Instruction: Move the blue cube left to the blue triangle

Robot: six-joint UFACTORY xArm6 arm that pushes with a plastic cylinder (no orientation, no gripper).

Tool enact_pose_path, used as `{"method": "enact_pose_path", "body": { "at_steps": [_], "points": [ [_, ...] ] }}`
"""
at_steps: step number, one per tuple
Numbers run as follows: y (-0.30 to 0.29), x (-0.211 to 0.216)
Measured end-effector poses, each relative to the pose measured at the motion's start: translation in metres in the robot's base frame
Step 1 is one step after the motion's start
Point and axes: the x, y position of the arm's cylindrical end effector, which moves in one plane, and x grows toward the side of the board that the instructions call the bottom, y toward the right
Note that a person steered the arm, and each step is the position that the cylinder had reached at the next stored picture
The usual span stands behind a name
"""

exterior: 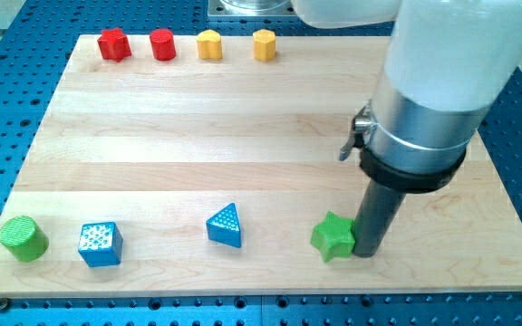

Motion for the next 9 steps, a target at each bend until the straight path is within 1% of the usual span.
{"method": "enact_pose_path", "body": {
  "at_steps": [2, 3, 6, 7, 8, 9],
  "points": [
    [-0.002, 0.023],
    [-0.020, 0.023],
    [-0.033, 0.034],
    [-0.058, 0.034],
    [-0.145, 0.034],
    [-0.203, 0.034]
  ]
}}
